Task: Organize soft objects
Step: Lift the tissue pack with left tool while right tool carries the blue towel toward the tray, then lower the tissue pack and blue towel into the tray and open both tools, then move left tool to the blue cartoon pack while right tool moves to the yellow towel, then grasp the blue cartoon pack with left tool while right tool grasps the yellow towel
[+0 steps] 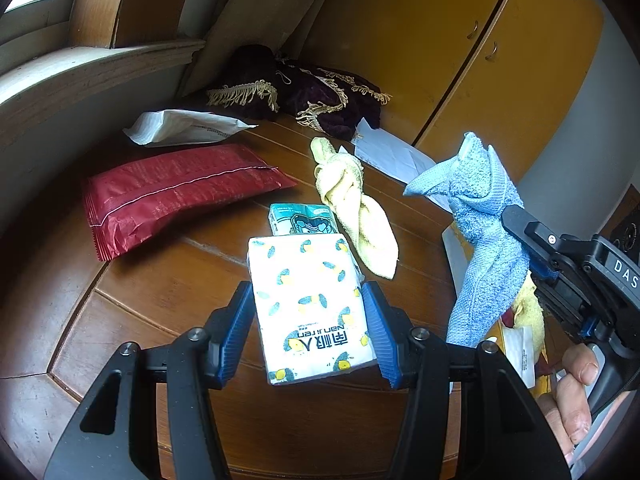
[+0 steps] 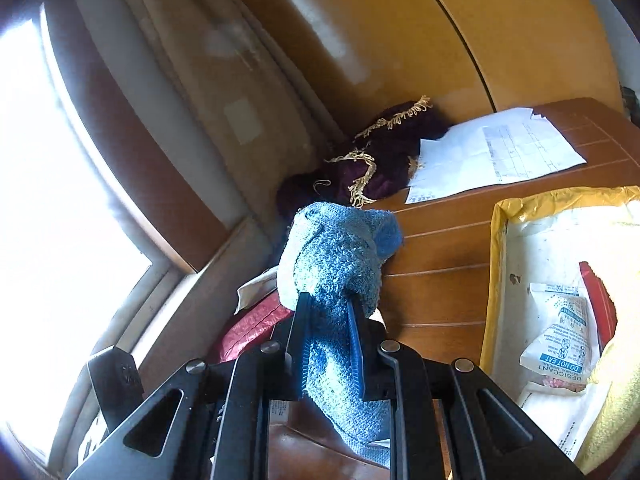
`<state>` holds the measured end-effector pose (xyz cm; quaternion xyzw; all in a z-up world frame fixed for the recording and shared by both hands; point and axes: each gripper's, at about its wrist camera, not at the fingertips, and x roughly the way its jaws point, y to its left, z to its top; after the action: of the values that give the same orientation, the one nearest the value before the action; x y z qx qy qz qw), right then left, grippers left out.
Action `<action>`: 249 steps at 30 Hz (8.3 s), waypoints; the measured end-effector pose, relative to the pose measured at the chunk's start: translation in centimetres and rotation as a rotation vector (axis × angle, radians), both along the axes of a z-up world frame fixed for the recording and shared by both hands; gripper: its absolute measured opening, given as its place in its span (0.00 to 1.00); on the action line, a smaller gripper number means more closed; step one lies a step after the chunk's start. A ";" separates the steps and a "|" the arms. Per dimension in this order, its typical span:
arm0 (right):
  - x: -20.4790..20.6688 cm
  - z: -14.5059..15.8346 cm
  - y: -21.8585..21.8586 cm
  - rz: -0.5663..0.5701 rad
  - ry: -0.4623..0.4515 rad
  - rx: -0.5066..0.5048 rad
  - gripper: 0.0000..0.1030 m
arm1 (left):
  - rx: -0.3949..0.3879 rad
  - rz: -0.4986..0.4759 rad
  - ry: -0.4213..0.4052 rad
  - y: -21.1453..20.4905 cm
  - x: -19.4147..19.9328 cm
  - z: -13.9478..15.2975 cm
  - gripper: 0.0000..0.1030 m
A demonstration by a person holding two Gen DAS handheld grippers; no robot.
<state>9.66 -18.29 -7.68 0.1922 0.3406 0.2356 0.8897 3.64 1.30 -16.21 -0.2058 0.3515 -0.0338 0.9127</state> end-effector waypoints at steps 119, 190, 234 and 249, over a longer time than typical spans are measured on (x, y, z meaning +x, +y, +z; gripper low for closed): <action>2.4 0.3 -14.9 -0.311 0.101 -0.049 0.30 | 0.068 -0.556 0.139 -21.5 10.0 2.6 0.59; 6.9 -1.6 2.4 -0.109 0.208 -0.062 0.58 | -0.032 -0.056 0.014 0.6 5.8 2.1 0.76; 6.8 -3.2 3.3 -0.027 0.279 -0.050 0.58 | 0.201 -0.034 0.150 -2.0 7.5 -1.1 0.71; 6.5 -3.0 3.3 -0.009 0.283 -0.020 0.58 | 0.168 -0.010 0.145 -1.2 7.2 -1.1 0.47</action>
<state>16.21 -15.03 -10.66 0.2159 0.4642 0.1987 0.8357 10.84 0.06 -17.29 -0.1287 0.4193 0.0061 0.8987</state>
